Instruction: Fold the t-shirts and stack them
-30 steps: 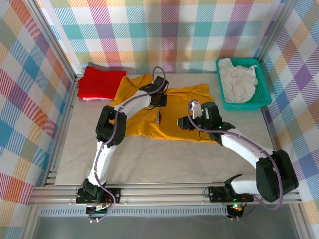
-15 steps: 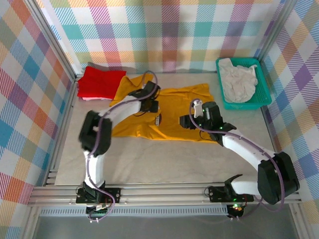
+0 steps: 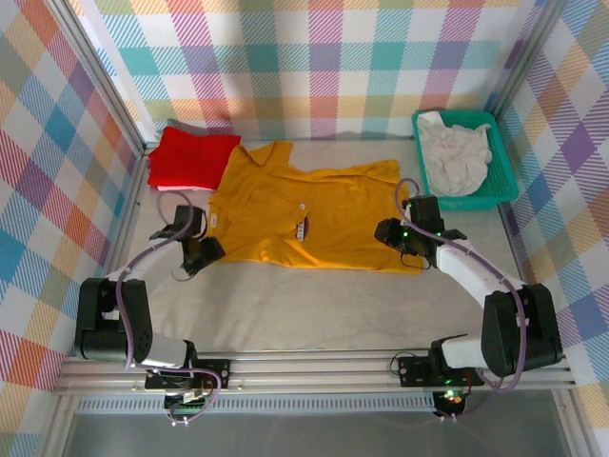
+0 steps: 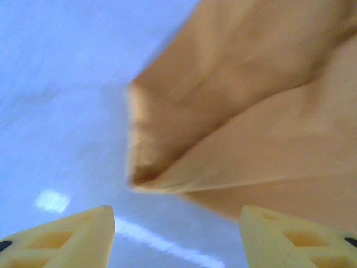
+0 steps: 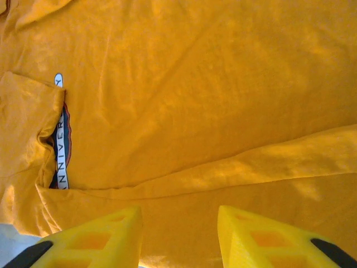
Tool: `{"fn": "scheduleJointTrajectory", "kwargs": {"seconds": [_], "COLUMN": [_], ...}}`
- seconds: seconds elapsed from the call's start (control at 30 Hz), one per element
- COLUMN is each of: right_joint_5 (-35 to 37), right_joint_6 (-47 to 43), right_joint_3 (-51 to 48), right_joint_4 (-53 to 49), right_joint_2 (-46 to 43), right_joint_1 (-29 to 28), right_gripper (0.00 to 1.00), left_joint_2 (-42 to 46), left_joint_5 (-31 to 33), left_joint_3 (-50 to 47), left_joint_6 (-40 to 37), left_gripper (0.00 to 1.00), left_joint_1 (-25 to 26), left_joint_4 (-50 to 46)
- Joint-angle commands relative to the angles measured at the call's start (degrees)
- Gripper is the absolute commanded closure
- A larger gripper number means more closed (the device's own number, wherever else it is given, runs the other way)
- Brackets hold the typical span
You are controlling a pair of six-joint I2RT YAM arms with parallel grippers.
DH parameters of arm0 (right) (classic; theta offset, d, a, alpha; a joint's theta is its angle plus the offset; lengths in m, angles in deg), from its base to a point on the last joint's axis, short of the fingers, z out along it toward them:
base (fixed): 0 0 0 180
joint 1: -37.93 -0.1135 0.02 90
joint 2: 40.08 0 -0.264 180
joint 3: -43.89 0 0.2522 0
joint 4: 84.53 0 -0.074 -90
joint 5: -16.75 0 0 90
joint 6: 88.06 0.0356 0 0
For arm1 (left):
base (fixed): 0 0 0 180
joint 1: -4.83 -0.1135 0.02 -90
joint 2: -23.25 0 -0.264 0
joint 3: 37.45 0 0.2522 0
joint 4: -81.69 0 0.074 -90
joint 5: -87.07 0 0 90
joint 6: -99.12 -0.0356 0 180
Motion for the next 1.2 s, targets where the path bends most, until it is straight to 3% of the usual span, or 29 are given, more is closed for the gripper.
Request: {"fn": "scheduleJointTrajectory", "kwargs": {"seconds": [0.0,0.17,0.33,0.43,0.6,0.63,0.9,1.17], "right_joint_5": [-3.04,-5.42,-4.81,-3.73,-0.27,-0.18,-0.67,-0.67], "right_joint_6": [1.33,1.02,0.82,0.88,4.0,4.34,8.13,8.21], "right_joint_3": [0.92,2.87,1.51,0.07,-0.3,-0.09,-3.48,-4.96], "right_joint_4": [0.1,0.33,-0.01,-1.01,-7.19,-8.64,-12.45,-14.99], "right_joint_2": [1.37,3.29,1.46,-0.31,-1.06,-1.01,-3.85,-4.3], "right_joint_1": [-0.19,-0.19,-0.19,-0.19,1.13,1.74,9.03,14.8], "right_gripper": [0.6,0.59,0.58,0.57,0.53,0.53,0.51,0.49], "left_joint_2": [0.92,-3.81,-8.16,-10.33,-11.83,-11.29,-4.82,-2.17], "left_joint_5": [-4.0,-2.98,-1.37,-1.3,-3.61,-3.26,-5.25,-7.79], "left_joint_3": [0.41,0.67,2.55,3.71,5.52,5.49,3.38,-1.91], "left_joint_6": [2.21,1.01,-0.48,-1.5,-1.8,-1.86,-1.25,0.68], "left_gripper": [0.38,0.38,0.47,0.58,0.97,1.0,1.0,1.0], "left_joint_1": [-0.79,-1.21,-1.57,-2.15,-3.34,-3.42,-4.48,-6.01], "left_joint_4": [3.09,7.43,9.37,12.31,11.54,10.85,3.71,3.95]}}
